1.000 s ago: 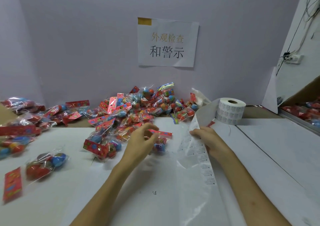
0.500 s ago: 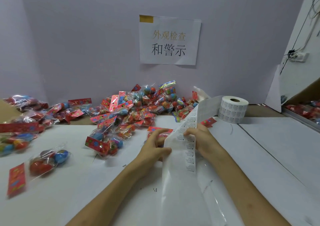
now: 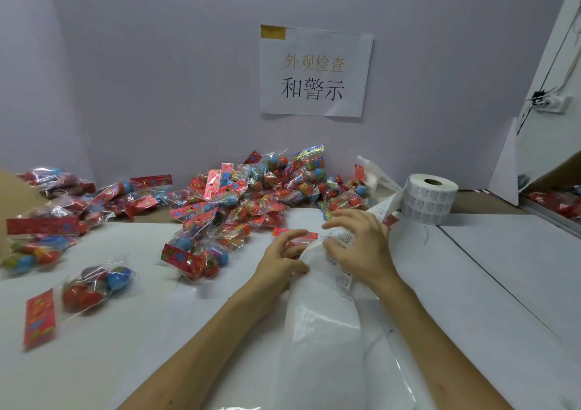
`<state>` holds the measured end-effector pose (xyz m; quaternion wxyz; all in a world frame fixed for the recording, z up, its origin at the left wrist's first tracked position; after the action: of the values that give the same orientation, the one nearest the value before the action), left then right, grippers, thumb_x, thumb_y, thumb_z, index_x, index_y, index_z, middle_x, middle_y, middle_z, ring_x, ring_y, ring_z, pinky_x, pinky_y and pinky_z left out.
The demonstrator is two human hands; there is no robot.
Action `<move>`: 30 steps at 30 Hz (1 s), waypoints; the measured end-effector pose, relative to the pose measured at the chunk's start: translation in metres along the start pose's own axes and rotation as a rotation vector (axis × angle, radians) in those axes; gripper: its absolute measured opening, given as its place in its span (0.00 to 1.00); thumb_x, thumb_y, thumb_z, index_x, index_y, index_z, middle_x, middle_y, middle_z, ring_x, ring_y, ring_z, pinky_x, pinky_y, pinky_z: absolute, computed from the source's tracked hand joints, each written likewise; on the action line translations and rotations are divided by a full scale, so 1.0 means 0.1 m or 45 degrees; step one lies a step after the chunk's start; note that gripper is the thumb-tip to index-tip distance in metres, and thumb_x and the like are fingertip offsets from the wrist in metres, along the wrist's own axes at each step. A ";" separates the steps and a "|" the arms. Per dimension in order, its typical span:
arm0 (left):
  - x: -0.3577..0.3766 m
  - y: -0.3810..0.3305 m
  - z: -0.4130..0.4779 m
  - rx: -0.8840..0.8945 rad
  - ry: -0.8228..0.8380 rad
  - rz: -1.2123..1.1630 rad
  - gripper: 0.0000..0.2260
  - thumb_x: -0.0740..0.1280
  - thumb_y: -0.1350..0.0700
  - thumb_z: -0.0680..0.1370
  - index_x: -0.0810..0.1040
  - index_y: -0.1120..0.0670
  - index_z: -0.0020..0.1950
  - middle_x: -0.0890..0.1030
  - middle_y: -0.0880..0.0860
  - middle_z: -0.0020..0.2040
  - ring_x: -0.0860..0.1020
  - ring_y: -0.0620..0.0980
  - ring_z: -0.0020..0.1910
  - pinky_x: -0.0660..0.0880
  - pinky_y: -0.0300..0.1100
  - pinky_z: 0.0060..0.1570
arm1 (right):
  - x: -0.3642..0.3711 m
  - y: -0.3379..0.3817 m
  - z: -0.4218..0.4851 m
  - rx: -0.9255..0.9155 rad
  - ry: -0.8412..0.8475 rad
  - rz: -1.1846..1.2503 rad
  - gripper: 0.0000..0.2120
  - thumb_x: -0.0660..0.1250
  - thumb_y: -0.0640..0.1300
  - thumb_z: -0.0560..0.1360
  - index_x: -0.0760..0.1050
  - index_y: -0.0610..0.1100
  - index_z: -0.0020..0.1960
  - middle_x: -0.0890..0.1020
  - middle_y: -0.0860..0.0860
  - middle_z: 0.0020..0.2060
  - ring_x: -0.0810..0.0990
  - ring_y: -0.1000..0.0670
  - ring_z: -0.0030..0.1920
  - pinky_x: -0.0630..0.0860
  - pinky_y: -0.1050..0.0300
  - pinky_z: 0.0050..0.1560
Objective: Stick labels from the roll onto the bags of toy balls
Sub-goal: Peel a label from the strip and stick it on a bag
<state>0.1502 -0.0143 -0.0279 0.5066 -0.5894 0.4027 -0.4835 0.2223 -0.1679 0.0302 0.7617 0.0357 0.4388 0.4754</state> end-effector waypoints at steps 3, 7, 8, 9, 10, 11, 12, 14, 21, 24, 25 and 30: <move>-0.01 -0.01 0.00 -0.007 0.003 -0.053 0.30 0.62 0.78 0.73 0.76 0.53 0.68 0.85 0.58 0.59 0.81 0.63 0.62 0.78 0.57 0.58 | 0.08 0.01 -0.03 -0.042 0.146 -0.063 0.09 0.76 0.52 0.71 0.83 0.58 0.51 0.80 0.60 0.60 0.72 0.54 0.66 0.55 0.53 0.67; -0.01 -0.04 -0.01 -0.024 0.018 -0.065 0.30 0.61 0.78 0.73 0.76 0.52 0.68 0.85 0.57 0.60 0.81 0.64 0.62 0.77 0.62 0.62 | 0.08 -0.01 -0.03 -0.013 0.201 -0.061 0.12 0.76 0.56 0.70 0.82 0.59 0.53 0.79 0.61 0.59 0.71 0.55 0.67 0.55 0.53 0.67; -0.02 -0.03 -0.01 -0.031 0.024 -0.068 0.30 0.61 0.78 0.73 0.76 0.52 0.68 0.85 0.57 0.60 0.81 0.64 0.61 0.78 0.61 0.61 | 0.08 -0.01 -0.02 -0.011 0.206 -0.069 0.12 0.77 0.56 0.70 0.82 0.59 0.53 0.80 0.60 0.59 0.71 0.55 0.67 0.55 0.53 0.67; -0.03 -0.03 -0.01 -0.039 0.029 -0.073 0.30 0.61 0.77 0.73 0.77 0.52 0.68 0.85 0.56 0.60 0.81 0.64 0.61 0.79 0.59 0.60 | 0.08 -0.01 -0.02 -0.009 0.209 -0.070 0.12 0.77 0.56 0.70 0.83 0.59 0.52 0.80 0.60 0.59 0.71 0.55 0.67 0.55 0.53 0.67; -0.03 -0.03 -0.01 -0.046 0.033 -0.082 0.30 0.61 0.77 0.72 0.77 0.51 0.67 0.85 0.57 0.60 0.82 0.64 0.61 0.79 0.56 0.58 | 0.09 -0.01 -0.02 -0.006 0.209 -0.062 0.11 0.77 0.56 0.70 0.83 0.59 0.52 0.80 0.60 0.58 0.71 0.55 0.66 0.55 0.54 0.66; -0.03 -0.03 -0.01 -0.053 0.034 -0.092 0.29 0.63 0.75 0.71 0.78 0.51 0.67 0.85 0.57 0.60 0.82 0.64 0.61 0.79 0.55 0.57 | 0.09 -0.02 -0.02 -0.004 0.209 -0.050 0.11 0.78 0.56 0.70 0.84 0.59 0.51 0.81 0.60 0.57 0.72 0.55 0.65 0.55 0.54 0.66; -0.03 -0.04 -0.02 -0.058 0.036 -0.103 0.29 0.64 0.73 0.69 0.78 0.51 0.67 0.85 0.58 0.60 0.82 0.64 0.61 0.79 0.54 0.57 | 0.09 -0.02 -0.02 -0.002 0.208 -0.044 0.10 0.78 0.55 0.70 0.84 0.59 0.50 0.81 0.60 0.57 0.72 0.55 0.65 0.55 0.54 0.65; -0.03 -0.04 -0.03 -0.066 0.037 -0.111 0.31 0.65 0.70 0.64 0.79 0.52 0.66 0.85 0.58 0.60 0.82 0.63 0.60 0.78 0.54 0.58 | 0.09 -0.03 -0.01 0.004 0.212 -0.042 0.09 0.78 0.55 0.70 0.85 0.59 0.49 0.82 0.60 0.56 0.73 0.54 0.63 0.56 0.53 0.65; -0.02 -0.05 -0.02 -0.100 0.058 -0.109 0.31 0.66 0.69 0.64 0.79 0.53 0.66 0.84 0.60 0.61 0.81 0.64 0.61 0.79 0.54 0.56 | 0.12 -0.07 -0.01 0.000 0.207 -0.021 0.06 0.77 0.55 0.71 0.86 0.57 0.47 0.84 0.61 0.52 0.76 0.54 0.60 0.59 0.50 0.67; -0.02 -0.05 -0.02 -0.097 0.062 -0.105 0.30 0.65 0.71 0.66 0.79 0.53 0.66 0.84 0.60 0.62 0.81 0.63 0.61 0.79 0.54 0.56 | 0.12 -0.08 -0.02 -0.019 0.201 -0.015 0.06 0.76 0.55 0.72 0.87 0.57 0.48 0.84 0.61 0.52 0.76 0.55 0.59 0.57 0.54 0.63; -0.03 -0.04 -0.01 -0.094 0.064 -0.105 0.29 0.64 0.73 0.68 0.79 0.54 0.66 0.84 0.60 0.62 0.81 0.63 0.62 0.79 0.53 0.56 | 0.12 -0.08 -0.01 -0.025 0.194 -0.007 0.05 0.76 0.54 0.73 0.87 0.56 0.48 0.84 0.61 0.52 0.75 0.55 0.59 0.56 0.55 0.62; 0.00 -0.05 -0.03 -0.082 0.098 -0.104 0.31 0.65 0.69 0.64 0.79 0.53 0.65 0.84 0.58 0.61 0.82 0.59 0.59 0.79 0.50 0.53 | 0.09 -0.07 0.00 -0.011 0.171 0.018 0.06 0.72 0.47 0.76 0.87 0.55 0.49 0.85 0.59 0.52 0.76 0.53 0.57 0.61 0.47 0.67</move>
<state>0.1473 -0.0138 -0.0230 0.4512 -0.6024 0.4129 -0.5129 0.2284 -0.1649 0.0212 0.7273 0.0035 0.4865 0.4840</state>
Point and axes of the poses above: each hand's wrist, its own z-axis towards the middle knuckle, its own x-axis out of the palm, y = z × x, the point moved 5 cm from there along z, towards the middle knuckle
